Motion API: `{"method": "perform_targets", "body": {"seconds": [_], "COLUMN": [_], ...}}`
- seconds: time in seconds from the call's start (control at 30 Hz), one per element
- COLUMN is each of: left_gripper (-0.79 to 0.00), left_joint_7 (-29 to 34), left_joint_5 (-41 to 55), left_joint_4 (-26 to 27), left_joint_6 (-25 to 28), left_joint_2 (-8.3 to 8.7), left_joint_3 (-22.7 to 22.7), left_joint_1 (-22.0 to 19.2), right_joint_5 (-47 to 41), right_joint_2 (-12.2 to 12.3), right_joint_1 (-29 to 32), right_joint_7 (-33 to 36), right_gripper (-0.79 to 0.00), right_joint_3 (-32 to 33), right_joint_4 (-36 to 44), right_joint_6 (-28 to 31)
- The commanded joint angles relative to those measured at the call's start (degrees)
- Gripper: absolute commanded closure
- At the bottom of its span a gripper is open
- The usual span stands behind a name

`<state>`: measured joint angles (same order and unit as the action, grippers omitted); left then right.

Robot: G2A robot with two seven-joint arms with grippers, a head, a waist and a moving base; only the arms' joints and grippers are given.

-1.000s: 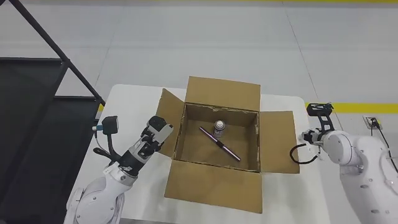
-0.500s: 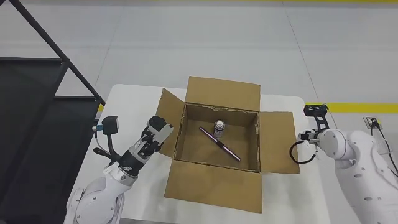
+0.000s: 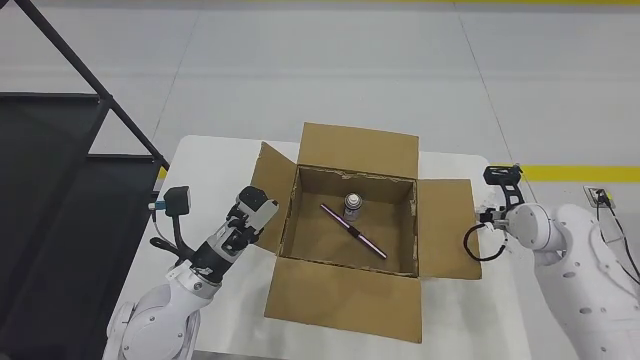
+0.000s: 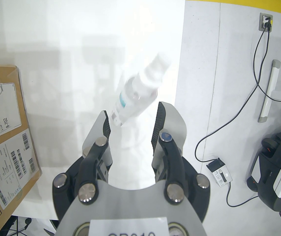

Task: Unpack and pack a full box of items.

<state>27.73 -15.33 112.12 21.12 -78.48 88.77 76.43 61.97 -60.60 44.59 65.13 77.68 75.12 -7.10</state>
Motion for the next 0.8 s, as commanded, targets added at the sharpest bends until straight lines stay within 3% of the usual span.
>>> {"method": "perform_targets", "body": {"seconds": [0.0, 0.2, 0.5, 0.57, 0.77], "left_gripper": [-0.785, -0.785, -0.785, -0.785, -0.785], "left_joint_7": [0.0, 0.0, 0.0, 0.0, -0.39], "left_joint_5": [0.0, 0.0, 0.0, 0.0, -0.11], "left_joint_4": [0.0, 0.0, 0.0, 0.0, 0.17], "left_joint_6": [0.0, 0.0, 0.0, 0.0, -0.22], "left_joint_2": [0.0, 0.0, 0.0, 0.0, 0.02], "left_joint_3": [0.0, 0.0, 0.0, 0.0, -0.12], "left_joint_1": [0.0, 0.0, 0.0, 0.0, 0.21], "right_joint_5": [0.19, 0.62, 0.4, -0.34, 0.21], "right_joint_2": [0.03, 0.24, 0.28, 0.35, 0.64], "right_joint_1": [0.05, 0.9, 1.66, 2.22, 4.76], "right_joint_7": [0.07, 0.54, -0.87, -2.01, -3.12], "right_gripper": [-0.443, -0.489, -0.496, -0.468, -0.628], "right_joint_3": [0.1, 1.03, 2.14, 3.17, 5.41], "right_joint_4": [0.2, 2.43, 4.03, 5.2, 9.82], "right_joint_6": [-0.09, -0.51, -2.08, -2.65, -4.83]}}
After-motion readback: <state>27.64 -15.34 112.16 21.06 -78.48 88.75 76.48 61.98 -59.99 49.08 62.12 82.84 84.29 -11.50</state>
